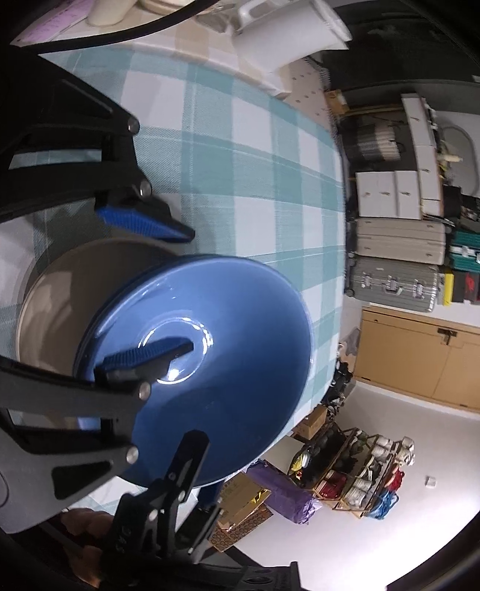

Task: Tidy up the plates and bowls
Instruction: 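Lower the nested blue bowls onto the cream plates with both tools, then open both tools and pull them back from the bowls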

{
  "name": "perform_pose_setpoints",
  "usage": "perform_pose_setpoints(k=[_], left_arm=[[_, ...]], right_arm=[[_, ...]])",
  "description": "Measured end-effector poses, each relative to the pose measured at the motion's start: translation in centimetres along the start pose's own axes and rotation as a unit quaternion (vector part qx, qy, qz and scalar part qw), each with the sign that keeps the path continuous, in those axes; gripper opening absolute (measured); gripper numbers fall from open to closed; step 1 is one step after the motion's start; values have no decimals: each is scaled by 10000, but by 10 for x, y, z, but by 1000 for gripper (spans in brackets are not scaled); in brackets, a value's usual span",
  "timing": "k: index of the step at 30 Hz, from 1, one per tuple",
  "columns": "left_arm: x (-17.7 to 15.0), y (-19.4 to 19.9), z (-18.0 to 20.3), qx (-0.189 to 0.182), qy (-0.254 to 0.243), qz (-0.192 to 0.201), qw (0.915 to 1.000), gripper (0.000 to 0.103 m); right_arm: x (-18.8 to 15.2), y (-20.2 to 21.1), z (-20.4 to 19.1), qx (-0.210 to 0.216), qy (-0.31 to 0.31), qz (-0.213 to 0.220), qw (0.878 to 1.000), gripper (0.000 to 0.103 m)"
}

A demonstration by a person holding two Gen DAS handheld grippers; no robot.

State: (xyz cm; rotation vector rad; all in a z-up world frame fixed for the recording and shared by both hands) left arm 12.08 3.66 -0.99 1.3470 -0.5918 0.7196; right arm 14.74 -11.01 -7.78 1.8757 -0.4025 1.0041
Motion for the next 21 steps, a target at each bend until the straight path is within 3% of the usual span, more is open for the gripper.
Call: perform_pose_setpoints(k=[3,6,8,16,21], left_arm=[[1,17,-2,113,-145,328,9993,80],[2,35,-7,12,-82,691,9976,86],[2,44,-12,-9,11,834,9965,102],[-12,83,-17,-93,-188,1572,9873,102],[-31,94,-13,-258,-251,1656,9855,102]], right_arm=[[2,8,0,37,84,144,9999,85],[3,20,-4,52,334,373,9987,101],[1,29,-7,38,524,559,9971,102],[-9,56,-5,284,661,1136,9909,102],[-22,68,-3,437,662,1330,9879,103]])
Point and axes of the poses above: each gripper's, at about its wrist camera, not at the fingertips, and y roughly against the way its jaws point, z to its right, x to its top, the point moved 5 cm from there along -y, roughly the way its jaws point, and after that the axes turned 4 degrees about z, right-handed, at the moved point
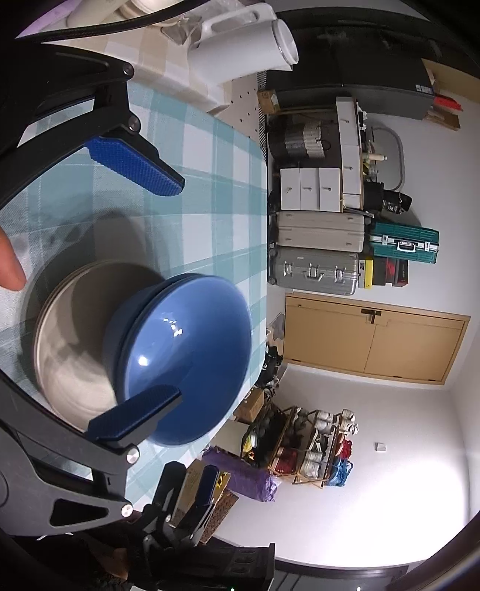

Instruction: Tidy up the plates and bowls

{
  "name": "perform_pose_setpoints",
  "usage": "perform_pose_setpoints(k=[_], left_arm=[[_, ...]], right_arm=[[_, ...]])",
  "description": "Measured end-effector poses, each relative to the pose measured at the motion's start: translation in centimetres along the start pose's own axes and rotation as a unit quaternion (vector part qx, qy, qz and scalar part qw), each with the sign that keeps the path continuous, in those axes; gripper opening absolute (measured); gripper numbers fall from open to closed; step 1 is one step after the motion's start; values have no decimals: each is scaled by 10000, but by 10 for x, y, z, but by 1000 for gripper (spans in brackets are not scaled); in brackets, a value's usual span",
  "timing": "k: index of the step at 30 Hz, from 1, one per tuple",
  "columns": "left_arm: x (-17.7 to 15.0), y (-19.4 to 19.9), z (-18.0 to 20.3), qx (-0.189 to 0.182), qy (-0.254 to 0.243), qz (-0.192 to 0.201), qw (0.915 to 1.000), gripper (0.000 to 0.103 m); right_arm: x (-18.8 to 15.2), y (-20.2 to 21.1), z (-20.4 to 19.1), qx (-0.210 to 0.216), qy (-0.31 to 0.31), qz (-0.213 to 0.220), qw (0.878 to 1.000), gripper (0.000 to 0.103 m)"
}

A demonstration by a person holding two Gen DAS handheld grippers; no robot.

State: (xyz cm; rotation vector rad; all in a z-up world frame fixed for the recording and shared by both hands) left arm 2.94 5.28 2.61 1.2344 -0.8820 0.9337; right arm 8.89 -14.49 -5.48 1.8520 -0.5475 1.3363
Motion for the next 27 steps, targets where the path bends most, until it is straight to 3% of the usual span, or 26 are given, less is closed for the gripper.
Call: perform_pose_setpoints(k=[10,18,27], left_arm=[[-37,10,15,-170,-260,140,9994,102],[-48,8,23,-346,-332,259,9985,102],[-57,2,30,-533,-420,310,9972,102]], right_arm=[[-21,12,-3,127,91,238,9996,103],[-35,22,-6,269,55,555,9981,103],[-45,20,-14,262,239,518,9980,103]])
Point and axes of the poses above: each gripper's, at about its wrist camera, not at the fingertips, and y roughly against the way its jaws point, z to its right, x to its top, the point moved 5 cm from there along -y, roughly the way its jaws point, and after that the axes turned 4 degrees about z, right-handed, at the moved point
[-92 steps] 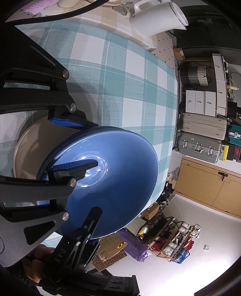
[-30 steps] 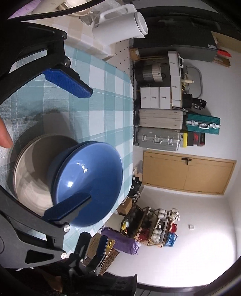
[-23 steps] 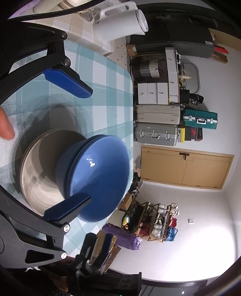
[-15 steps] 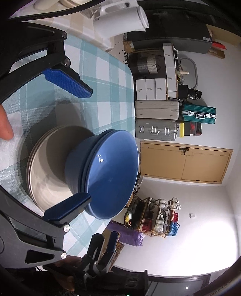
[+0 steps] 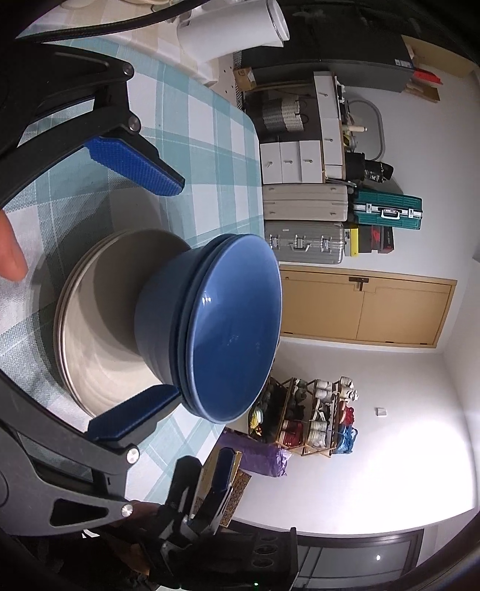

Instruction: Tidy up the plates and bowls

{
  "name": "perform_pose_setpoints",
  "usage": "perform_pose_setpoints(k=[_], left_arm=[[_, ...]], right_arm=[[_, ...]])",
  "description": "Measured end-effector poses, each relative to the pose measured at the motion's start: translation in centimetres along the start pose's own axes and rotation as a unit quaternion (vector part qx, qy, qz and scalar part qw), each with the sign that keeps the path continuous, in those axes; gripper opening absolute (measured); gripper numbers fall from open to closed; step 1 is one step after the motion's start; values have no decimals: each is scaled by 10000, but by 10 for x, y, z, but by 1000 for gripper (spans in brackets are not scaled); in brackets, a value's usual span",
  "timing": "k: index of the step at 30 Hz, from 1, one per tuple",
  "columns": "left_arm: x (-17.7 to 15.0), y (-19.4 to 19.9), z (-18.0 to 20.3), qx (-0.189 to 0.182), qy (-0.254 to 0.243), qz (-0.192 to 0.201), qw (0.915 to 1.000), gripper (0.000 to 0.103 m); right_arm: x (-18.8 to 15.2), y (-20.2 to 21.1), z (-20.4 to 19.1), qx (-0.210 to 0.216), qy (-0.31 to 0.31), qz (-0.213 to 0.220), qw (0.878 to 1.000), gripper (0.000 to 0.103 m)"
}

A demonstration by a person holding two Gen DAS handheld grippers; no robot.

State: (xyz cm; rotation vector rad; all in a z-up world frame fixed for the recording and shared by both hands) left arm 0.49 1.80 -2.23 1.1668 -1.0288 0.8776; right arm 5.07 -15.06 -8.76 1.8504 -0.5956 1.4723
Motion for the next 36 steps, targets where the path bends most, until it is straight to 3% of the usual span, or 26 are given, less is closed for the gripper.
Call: perform_pose_setpoints(k=[36], left_arm=[[0,-13,1,-153,-110,2,9998,102]], right_arm=[[-2,4,-1,19,30,104,9999,103]])
Point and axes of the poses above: each gripper's, at about its wrist camera, not at the fingertips, and y roughly against the way its jaws point, z to its right, x to its top, the point moved 5 cm from there along -y, roughly the way its jaws point, and after that the axes turned 4 degrees about z, right-handed, at the moved point
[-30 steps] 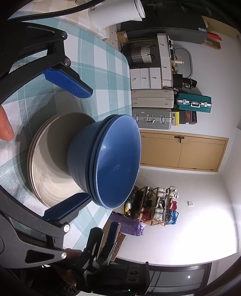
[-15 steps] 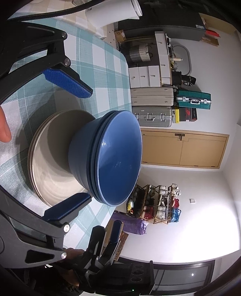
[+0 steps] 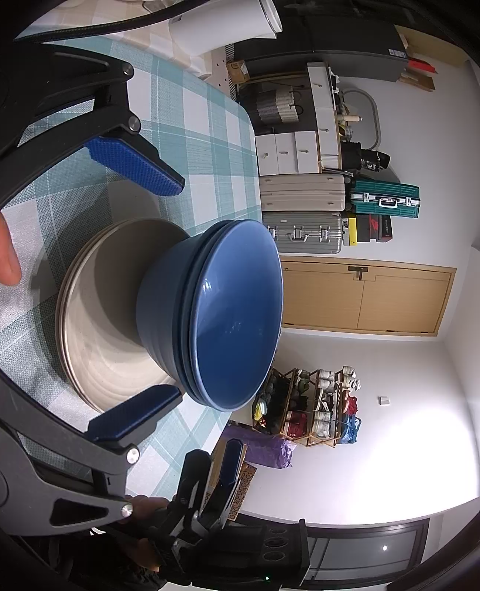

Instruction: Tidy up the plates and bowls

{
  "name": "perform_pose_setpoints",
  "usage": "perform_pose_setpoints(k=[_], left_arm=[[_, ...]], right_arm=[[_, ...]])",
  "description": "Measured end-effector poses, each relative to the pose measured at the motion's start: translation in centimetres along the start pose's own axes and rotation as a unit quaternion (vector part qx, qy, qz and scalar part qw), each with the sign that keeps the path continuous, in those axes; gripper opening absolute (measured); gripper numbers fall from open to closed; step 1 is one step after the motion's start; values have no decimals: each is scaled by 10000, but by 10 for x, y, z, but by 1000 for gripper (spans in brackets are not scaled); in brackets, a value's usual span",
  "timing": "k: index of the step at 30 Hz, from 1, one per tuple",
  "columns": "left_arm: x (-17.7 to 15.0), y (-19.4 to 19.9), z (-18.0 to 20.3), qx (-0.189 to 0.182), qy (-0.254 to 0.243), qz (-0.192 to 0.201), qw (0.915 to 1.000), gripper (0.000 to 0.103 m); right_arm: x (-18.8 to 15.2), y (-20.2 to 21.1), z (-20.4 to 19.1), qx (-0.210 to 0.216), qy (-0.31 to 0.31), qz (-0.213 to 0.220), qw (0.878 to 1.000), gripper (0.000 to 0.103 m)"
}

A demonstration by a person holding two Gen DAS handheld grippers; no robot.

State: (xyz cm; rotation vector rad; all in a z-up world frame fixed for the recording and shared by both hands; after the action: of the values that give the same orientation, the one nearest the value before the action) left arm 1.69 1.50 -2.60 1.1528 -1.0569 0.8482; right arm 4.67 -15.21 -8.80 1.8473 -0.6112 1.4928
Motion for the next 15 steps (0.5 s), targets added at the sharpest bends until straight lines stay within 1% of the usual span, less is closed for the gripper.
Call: perform_pose_setpoints(k=[15], left_arm=[[-1,0,0,-4,-9,-5,10000,102]], right_arm=[[0,0,0,-1,1,-6,10000,103]])
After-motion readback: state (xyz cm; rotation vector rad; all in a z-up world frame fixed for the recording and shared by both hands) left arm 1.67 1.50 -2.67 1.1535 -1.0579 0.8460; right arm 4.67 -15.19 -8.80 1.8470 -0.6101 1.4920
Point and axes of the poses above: each gripper's, at about its wrist camera, not at the fingertips, and y roughly against the way its jaws point, z to its right, x to its top, the point moved 5 cm from there along -y, roughly the way its jaws point, and after that the axes turned 4 degrees about z, right-handed, at the moved point
